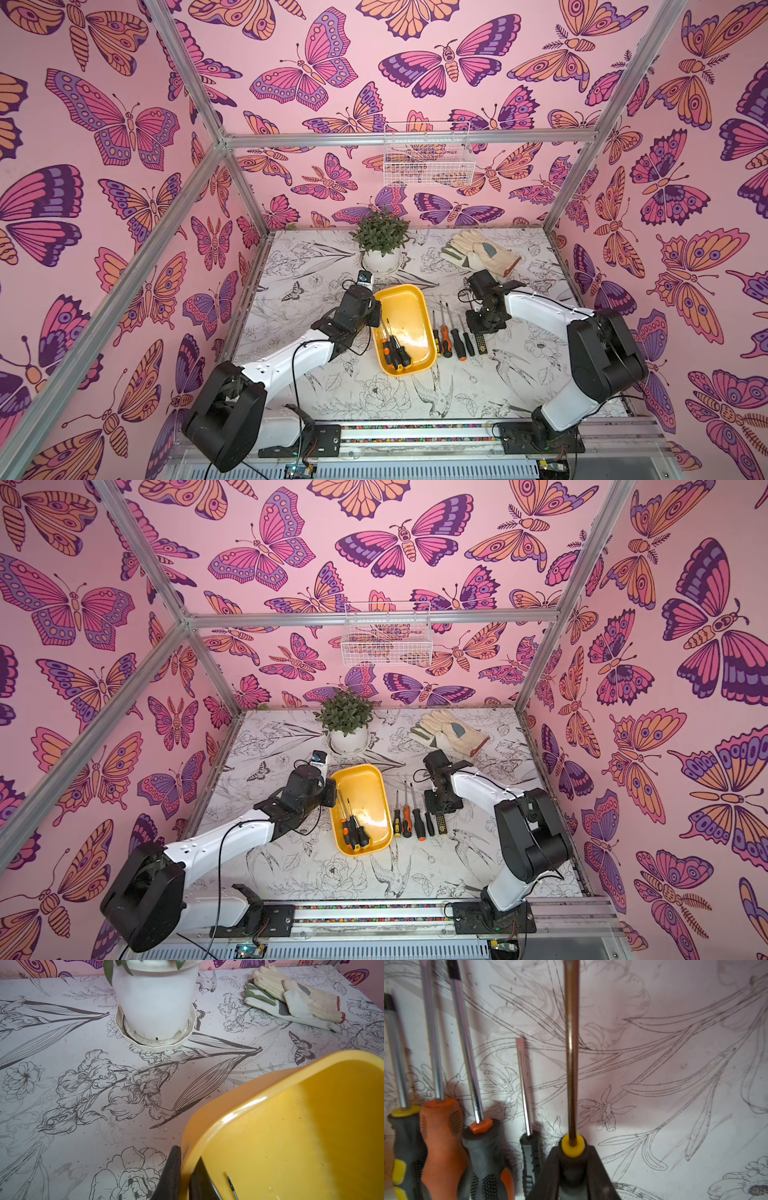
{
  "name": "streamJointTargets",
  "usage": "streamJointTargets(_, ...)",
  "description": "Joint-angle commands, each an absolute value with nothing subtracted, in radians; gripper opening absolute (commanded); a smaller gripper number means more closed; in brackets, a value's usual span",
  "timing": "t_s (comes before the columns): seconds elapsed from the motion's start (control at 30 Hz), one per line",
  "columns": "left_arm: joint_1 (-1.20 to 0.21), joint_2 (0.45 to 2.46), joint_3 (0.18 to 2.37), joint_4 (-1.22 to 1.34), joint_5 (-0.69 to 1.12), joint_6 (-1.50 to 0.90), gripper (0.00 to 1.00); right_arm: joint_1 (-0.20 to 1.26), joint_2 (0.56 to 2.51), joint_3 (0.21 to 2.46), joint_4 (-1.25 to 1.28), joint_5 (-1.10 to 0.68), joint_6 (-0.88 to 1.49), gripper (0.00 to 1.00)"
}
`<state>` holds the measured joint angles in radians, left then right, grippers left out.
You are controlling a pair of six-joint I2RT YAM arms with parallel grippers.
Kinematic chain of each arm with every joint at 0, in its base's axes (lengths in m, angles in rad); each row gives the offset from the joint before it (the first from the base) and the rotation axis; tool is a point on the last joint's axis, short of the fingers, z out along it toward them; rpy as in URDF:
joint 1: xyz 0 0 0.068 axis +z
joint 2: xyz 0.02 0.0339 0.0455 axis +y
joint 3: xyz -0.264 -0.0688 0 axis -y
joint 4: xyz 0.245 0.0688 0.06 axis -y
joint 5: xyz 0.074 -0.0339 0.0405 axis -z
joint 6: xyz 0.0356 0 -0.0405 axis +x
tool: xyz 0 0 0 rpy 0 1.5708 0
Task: Take out the screwdriver from the storage box
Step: Place the screwdriver at the center of the board.
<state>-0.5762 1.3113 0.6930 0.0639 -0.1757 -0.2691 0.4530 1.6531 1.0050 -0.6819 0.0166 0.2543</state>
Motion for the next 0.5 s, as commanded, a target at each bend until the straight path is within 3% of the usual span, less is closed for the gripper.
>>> streamJointTargets(0.0, -0.582, 1.329, 0.680, 0.034, -0.187, -0.221, 0.00, 0.439, 1.674, 1.028, -0.665, -0.004, 0.241, 0.00)
streamJointTargets(0.47, -0.583, 1.320, 0.673, 0.034, -0.183, -0.224, 0.00, 0.418, 1.716, 1.020, -0.648, -0.065, 0.247, 0.00)
